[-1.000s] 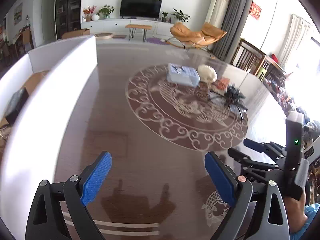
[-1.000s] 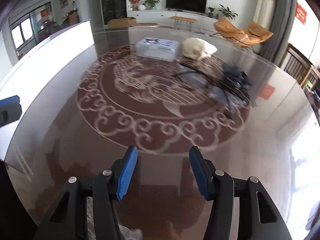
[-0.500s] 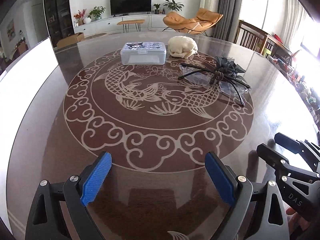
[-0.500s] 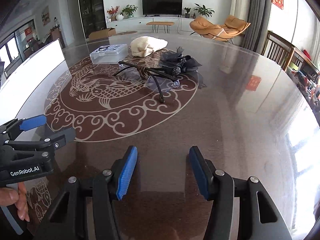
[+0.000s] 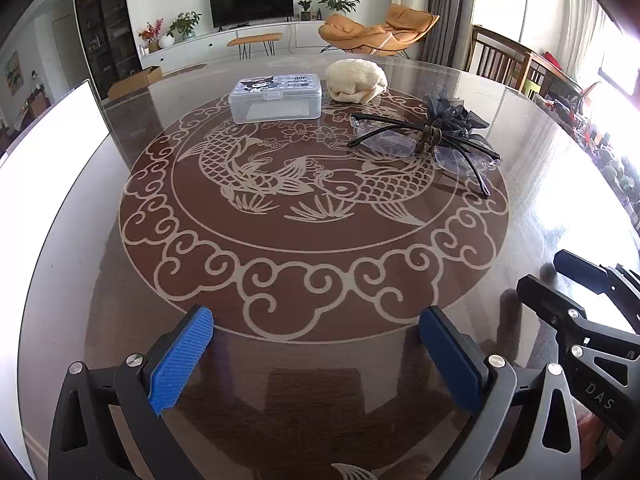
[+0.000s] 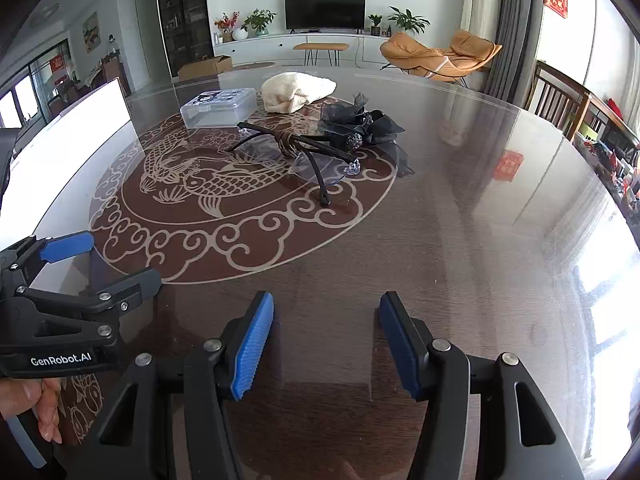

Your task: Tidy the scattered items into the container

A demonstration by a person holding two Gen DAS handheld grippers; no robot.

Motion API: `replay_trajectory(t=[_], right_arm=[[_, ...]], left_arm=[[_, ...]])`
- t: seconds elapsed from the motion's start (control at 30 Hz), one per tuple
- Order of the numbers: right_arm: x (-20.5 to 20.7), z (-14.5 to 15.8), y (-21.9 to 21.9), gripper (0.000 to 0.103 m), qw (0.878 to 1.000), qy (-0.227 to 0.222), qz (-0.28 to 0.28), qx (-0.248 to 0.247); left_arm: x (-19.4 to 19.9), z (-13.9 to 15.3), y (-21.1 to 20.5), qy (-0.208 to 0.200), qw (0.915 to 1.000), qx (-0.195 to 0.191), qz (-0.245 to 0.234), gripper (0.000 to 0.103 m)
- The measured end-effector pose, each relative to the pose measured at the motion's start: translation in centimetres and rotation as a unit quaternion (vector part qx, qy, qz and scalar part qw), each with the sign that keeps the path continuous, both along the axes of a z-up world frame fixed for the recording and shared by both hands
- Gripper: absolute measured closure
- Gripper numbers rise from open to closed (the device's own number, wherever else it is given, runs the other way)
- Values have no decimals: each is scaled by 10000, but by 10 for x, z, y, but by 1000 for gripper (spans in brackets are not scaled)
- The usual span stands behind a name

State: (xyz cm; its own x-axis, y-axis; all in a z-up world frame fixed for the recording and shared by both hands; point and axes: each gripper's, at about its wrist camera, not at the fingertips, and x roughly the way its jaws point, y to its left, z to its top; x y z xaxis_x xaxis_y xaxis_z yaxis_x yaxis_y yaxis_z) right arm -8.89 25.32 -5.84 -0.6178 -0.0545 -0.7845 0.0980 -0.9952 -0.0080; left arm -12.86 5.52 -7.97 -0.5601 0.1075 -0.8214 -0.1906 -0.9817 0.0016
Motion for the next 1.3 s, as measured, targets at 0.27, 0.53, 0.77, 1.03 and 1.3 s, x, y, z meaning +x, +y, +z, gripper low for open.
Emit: replay_trajectory(t=[0.27,0.53,0.77,1.03,1.3], right_arm=[[0,0,0,46,10000,-1,0,-2],[0,0,0,46,10000,-1,0,-1],[0,0,6,45,9997,20,-1,-260],[-22,10,71,45,9881,220,-1082,-1069],[-120,11,58,45,9975,89,-477,-504]], left_arm=[[0,0,0,1,10000,1,-1,0],[0,0,0,2,10000,1,-4,0],[0,-1,-1,0,10000,8,-10,0],[-1,0,0,0,10000,10,-12,0],[-1,0,0,0,10000,10,-14,0]])
